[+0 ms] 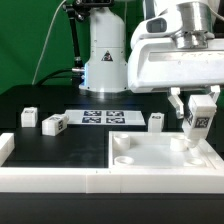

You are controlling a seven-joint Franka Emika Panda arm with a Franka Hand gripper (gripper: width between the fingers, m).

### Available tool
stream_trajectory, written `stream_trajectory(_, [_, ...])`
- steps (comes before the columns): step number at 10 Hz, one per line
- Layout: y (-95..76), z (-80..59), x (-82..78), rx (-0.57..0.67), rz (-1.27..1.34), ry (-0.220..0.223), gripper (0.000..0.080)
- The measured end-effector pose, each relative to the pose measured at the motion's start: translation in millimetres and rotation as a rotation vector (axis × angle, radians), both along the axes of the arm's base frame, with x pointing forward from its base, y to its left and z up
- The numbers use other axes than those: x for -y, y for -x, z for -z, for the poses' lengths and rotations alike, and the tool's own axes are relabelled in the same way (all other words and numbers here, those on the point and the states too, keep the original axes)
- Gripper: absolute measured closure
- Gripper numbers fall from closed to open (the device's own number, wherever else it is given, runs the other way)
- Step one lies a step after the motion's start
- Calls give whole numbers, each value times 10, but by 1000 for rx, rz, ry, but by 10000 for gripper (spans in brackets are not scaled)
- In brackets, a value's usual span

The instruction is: Assemble one leg

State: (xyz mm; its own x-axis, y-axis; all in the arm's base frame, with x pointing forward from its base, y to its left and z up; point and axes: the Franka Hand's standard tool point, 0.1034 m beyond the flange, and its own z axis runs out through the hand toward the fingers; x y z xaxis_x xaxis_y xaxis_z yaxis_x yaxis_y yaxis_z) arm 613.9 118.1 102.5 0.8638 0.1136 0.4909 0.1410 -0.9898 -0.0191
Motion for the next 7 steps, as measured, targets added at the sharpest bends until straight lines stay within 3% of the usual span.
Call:
stream_trajectory(4, [-13, 154, 38, 43, 9, 15, 509])
stream_trajectory(7, [-18, 189, 54, 75, 13, 23, 509])
